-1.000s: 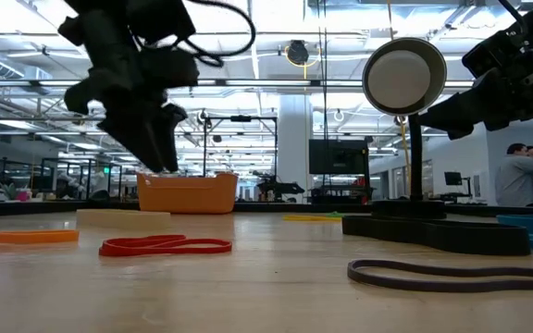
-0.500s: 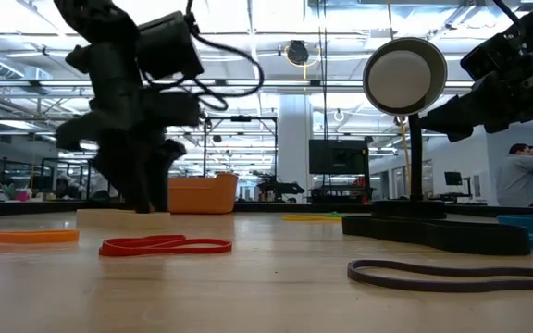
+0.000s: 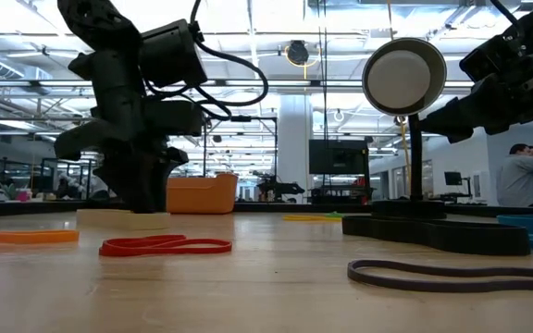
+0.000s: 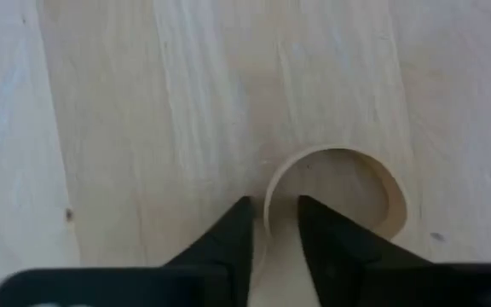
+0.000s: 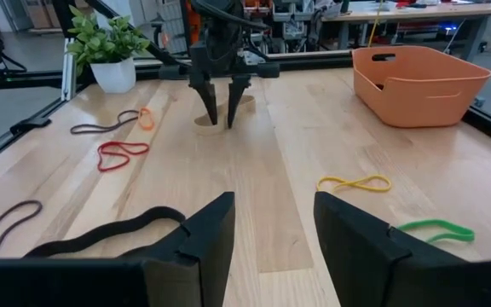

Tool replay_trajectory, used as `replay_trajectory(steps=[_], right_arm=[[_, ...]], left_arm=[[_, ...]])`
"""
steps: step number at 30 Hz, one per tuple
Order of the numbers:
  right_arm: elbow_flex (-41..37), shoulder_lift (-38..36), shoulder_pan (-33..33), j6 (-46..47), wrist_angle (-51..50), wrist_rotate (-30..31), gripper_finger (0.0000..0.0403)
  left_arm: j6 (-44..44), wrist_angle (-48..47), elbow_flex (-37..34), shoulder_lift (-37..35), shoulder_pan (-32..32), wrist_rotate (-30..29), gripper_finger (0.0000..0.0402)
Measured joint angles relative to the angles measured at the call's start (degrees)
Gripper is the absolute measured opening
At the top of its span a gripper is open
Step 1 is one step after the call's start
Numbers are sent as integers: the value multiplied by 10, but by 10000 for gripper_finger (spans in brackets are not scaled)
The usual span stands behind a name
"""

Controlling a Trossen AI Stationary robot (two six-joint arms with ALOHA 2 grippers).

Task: Pick and place rubber bands into bin
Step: Put the top white rubber band into the orange container

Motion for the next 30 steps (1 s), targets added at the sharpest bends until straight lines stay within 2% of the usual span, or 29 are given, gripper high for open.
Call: replay_trajectory(steps=[5, 10, 14, 19, 23, 30], right_arm=[[0, 0, 0, 0, 3, 0, 155], [0, 0, 0, 0, 5, 0, 155], [0, 0, 0, 1, 8, 0, 155], [0, 0, 0, 2, 19, 0, 155], [0, 0, 0, 2, 27, 0, 155], [0, 0, 0, 2, 25, 0, 155]], left_arm=[[1, -10, -1, -11, 2, -9, 14], [-2, -26, 21, -41, 3, -28, 10], [-18, -104, 62, -76, 9, -61, 8], [-42, -178, 146, -130, 22, -137, 5], [-37, -172, 215, -156, 39, -188, 8], [31, -154, 321, -158, 78, -351, 8]])
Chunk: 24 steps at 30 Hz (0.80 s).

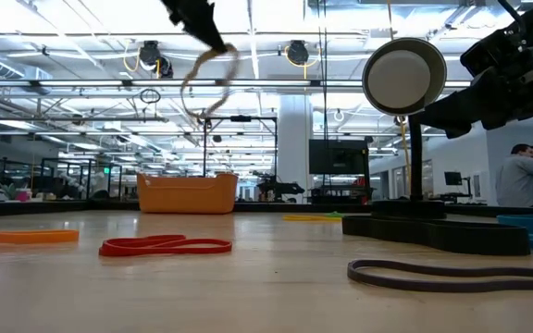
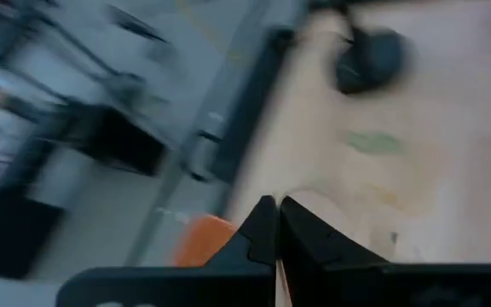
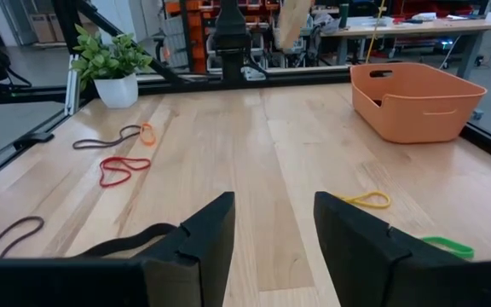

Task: Pick and place rubber bands into bin
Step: Put the top white rubber band into the orange container

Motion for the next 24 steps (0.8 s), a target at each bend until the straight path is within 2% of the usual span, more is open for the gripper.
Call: replay_trajectory(steps=[4, 10, 15, 24], right_arm=[[0, 0, 0, 0, 0, 0, 155], [0, 0, 0, 0, 0, 1, 155], [0, 0, 0, -1, 0, 1, 155], [0, 0, 0, -1, 0, 2, 155]], left_arm=[[53, 43, 18, 3, 46, -27, 5], [56, 45, 12, 9, 136, -28, 5], [25, 48, -26, 36, 200, 20, 8], [12, 168, -121, 138, 272, 26, 6]])
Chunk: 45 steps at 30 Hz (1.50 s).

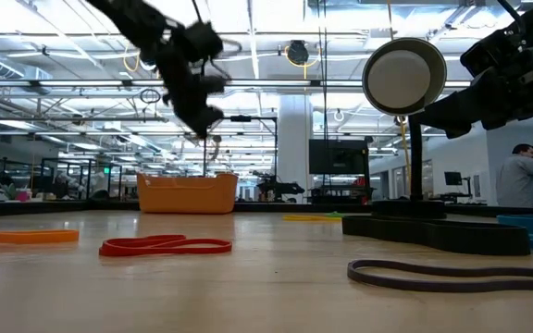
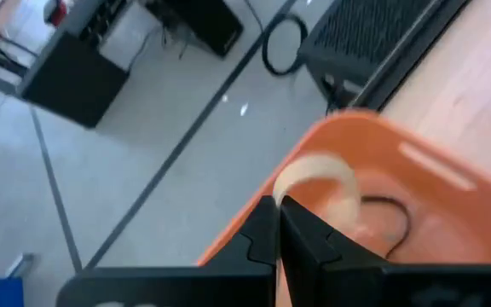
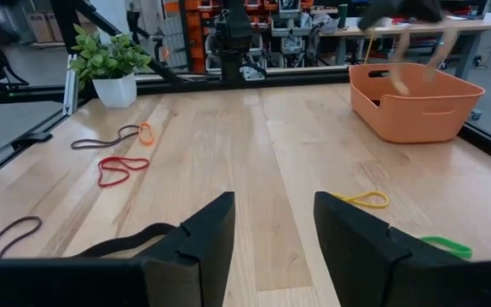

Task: Pick and place rubber bands into bin
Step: Put the top white rubber band into the orange container, then put the yellow rubber band into the orange container

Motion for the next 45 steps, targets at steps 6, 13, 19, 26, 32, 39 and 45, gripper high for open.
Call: replay_trajectory(steps=[6, 13, 19, 26, 32, 39, 45], right_arm=[[0, 0, 0, 0, 0, 0, 155], [0, 0, 0, -1, 0, 0, 155], [0, 0, 0, -1, 0, 0, 155], [0, 0, 0, -1, 0, 0, 155], [0, 0, 0, -1, 0, 0, 155], [0, 0, 0, -1, 0, 0, 155], [0, 0, 0, -1, 0, 0, 155]], left_arm=[[-15, 0, -3, 94, 19, 24, 12], [-18, 7, -3, 159, 19, 54, 12], [-25, 16, -3, 167, 18, 61, 14], [-10, 14, -3, 167, 17, 66, 27], [13, 15, -3, 167, 11, 50, 69], [3, 9, 3, 167, 5, 21, 109], [22, 8, 21, 167, -14, -23, 168]])
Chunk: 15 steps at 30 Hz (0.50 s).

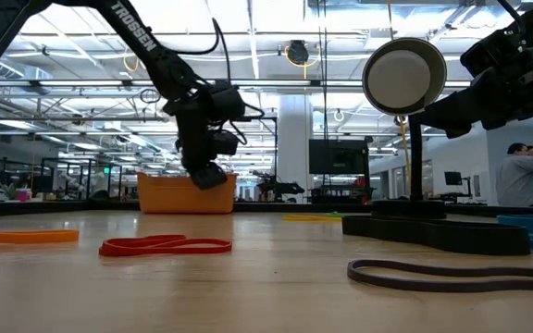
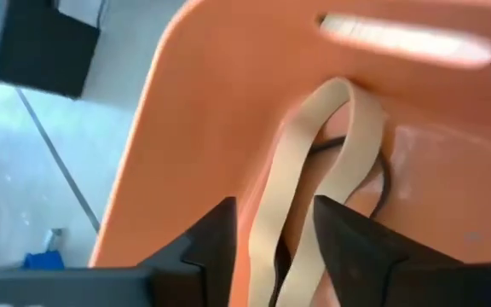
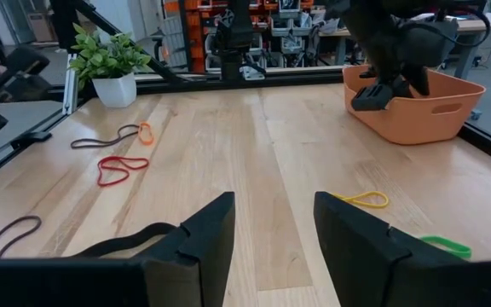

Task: Pick and place rubber bands into bin
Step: Put the yellow rubber band into the orange container

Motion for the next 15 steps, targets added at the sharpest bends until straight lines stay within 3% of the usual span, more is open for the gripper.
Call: replay_trajectory(steps=[9, 15], right_arm=[[0, 0, 0, 0, 0, 0, 155], [0, 0, 0, 0, 0, 0, 155]], left_arm=[[-8, -151, 61, -12, -30, 7, 212], [-17, -179, 73, -88, -49, 45, 214]])
